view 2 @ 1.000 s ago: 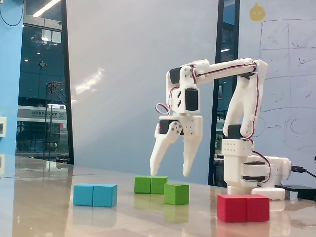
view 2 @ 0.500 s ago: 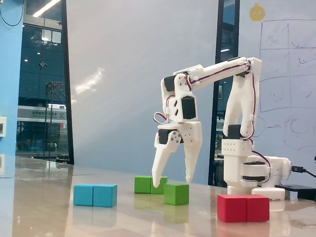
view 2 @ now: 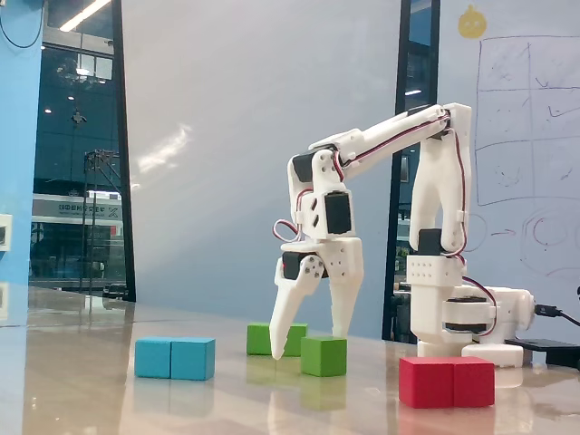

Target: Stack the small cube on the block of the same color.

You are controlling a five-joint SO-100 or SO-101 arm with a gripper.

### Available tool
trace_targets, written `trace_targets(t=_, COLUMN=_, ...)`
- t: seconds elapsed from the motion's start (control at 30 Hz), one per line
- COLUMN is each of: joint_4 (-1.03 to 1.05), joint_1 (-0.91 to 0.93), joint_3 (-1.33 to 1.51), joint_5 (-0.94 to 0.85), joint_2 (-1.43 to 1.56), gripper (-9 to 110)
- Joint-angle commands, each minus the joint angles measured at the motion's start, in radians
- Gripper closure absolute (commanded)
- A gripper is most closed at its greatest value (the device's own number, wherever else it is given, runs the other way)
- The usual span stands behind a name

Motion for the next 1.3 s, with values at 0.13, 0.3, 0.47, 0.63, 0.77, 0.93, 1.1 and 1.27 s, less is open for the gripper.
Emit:
trace_targets(t=0.13, joint_4=-0.012, joint_1=0.005, joint_3=-0.083, joint_5=-0.009, joint_2=-0.008, gripper=71)
trace_targets(t=0.3, joint_4=-0.021, joint_1=0.005, joint_3=-0.083, joint_5=-0.009, joint_2=-0.011, gripper=82)
trace_targets(t=0.47, joint_4=-0.023, joint_1=0.006, joint_3=-0.084, joint_5=0.005, joint_2=-0.011, gripper=91)
trace_targets(t=0.63, joint_4=-0.023, joint_1=0.006, joint_3=-0.084, joint_5=0.005, joint_2=-0.009, gripper=96)
trace_targets(t=0.77, joint_4=-0.023, joint_1=0.009, joint_3=-0.086, joint_5=0.005, joint_2=-0.003, gripper=97)
trace_targets(t=0.93, joint_4=-0.023, joint_1=0.044, joint_3=-0.152, joint_5=-0.006, joint_2=0.003, gripper=97)
trace_targets(t=1.1, joint_4=-0.002, joint_1=0.155, joint_3=-0.299, joint_5=-0.011, joint_2=0.003, gripper=97)
trace_targets(t=1.27, joint_4=0.057, joint_1=0.279, joint_3=-0.410, joint_5=-0.011, joint_2=0.003, gripper=97)
